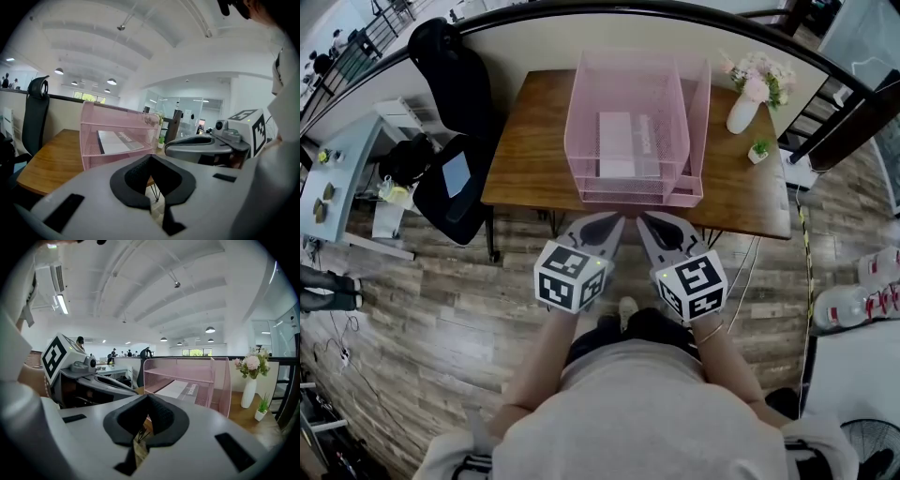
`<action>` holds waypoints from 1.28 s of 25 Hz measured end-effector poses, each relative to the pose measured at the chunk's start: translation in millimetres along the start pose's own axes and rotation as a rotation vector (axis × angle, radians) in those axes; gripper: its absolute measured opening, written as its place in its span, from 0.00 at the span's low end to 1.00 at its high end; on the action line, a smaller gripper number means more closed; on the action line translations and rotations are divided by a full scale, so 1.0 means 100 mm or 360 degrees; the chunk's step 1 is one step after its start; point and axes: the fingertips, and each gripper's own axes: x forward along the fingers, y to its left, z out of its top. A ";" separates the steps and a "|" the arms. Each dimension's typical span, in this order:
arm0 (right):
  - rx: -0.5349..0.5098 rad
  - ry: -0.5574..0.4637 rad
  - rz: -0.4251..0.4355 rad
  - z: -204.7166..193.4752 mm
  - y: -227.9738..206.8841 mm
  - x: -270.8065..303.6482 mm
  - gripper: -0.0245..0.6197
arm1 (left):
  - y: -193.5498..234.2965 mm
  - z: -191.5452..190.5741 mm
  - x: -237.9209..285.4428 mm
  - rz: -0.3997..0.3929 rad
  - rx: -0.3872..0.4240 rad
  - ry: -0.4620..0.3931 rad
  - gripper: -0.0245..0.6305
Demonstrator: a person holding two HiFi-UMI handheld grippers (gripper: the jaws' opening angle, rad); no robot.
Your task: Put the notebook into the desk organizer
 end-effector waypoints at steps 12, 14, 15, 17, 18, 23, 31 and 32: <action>-0.0017 0.0070 0.0043 -0.15 -0.02 0.06 0.05 | -0.01 -0.16 0.08 -0.0076 -0.0103 0.0048 0.06; -0.0008 0.0067 0.0043 -0.15 -0.03 0.06 0.05 | -0.02 -0.16 0.10 -0.0085 -0.0095 0.0055 0.06; -0.0004 0.0068 0.0043 -0.16 -0.03 0.06 0.05 | -0.03 -0.15 0.11 -0.0094 -0.0086 0.0058 0.06; -0.0001 0.0072 0.0043 -0.16 -0.04 0.07 0.05 | -0.04 -0.13 0.13 -0.0108 -0.0065 0.0060 0.06; 0.0000 0.0073 0.0043 -0.16 -0.05 0.07 0.05 | -0.04 -0.12 0.13 -0.0110 -0.0056 0.0059 0.06; 0.0036 0.0067 0.0036 -0.17 -0.10 0.07 0.05 | -0.05 -0.08 0.18 -0.0112 -0.0059 0.0047 0.06; 0.0060 0.0061 0.0011 -0.17 -0.19 0.06 0.05 | -0.10 -0.07 0.23 -0.0137 -0.0145 0.0013 0.06; 0.0059 0.0058 0.0010 -0.17 -0.19 0.06 0.05 | -0.09 -0.06 0.22 -0.0137 -0.0157 0.0004 0.06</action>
